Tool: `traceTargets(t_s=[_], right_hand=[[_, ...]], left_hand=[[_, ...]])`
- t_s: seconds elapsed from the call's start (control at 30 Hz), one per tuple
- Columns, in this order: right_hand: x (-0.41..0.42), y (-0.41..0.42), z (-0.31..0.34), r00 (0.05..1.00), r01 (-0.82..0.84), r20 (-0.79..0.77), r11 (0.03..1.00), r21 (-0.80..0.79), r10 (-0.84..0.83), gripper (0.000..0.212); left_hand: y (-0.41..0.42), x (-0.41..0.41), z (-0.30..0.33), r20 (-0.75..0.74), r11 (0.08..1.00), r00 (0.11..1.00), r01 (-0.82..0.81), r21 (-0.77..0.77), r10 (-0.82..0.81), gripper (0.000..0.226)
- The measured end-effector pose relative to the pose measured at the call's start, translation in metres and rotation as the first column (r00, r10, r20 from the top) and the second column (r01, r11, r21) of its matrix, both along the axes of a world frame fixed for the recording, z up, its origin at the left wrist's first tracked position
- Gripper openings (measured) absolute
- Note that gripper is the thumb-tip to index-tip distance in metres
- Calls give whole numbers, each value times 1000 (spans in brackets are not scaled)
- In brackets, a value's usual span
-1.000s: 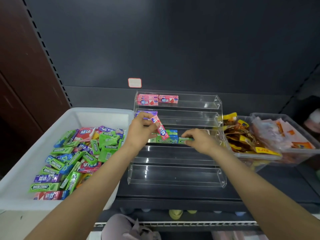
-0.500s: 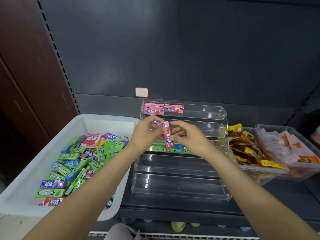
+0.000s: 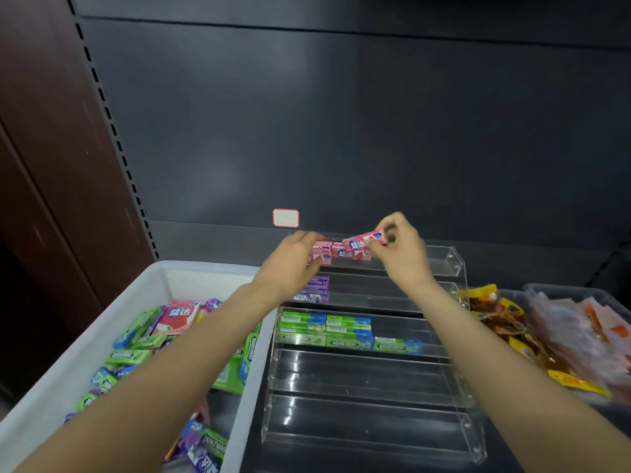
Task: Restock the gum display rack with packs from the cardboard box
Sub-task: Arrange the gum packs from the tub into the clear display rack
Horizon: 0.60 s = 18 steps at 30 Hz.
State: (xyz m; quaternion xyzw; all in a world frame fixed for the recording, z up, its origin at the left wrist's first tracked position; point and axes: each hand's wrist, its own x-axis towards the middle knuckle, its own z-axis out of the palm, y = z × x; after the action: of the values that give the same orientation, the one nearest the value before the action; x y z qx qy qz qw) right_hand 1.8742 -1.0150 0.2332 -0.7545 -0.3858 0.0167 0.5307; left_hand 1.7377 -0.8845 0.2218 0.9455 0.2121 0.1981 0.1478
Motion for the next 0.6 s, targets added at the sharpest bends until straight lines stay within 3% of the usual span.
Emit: traceTargets(t_s=[0.1, 0.2, 0.43, 0.6], right_hand=[[7, 14, -4, 995, 47, 96, 997, -68, -40, 16], [11, 24, -10, 991, 56, 126, 990, -132, -40, 15], [25, 29, -12, 942, 189, 328, 925, -330, -76, 11], [31, 27, -10, 956, 151, 292, 884, -443, -17, 12]], left_hand=[[12, 5, -4, -192, 989, 981, 33, 144, -5, 53], [17, 9, -6, -283, 964, 959, 81, 253, -6, 54], [22, 12, -8, -292, 947, 956, 104, 303, -12, 52], [22, 13, -10, -262, 955, 965, 90, 283, -13, 49]])
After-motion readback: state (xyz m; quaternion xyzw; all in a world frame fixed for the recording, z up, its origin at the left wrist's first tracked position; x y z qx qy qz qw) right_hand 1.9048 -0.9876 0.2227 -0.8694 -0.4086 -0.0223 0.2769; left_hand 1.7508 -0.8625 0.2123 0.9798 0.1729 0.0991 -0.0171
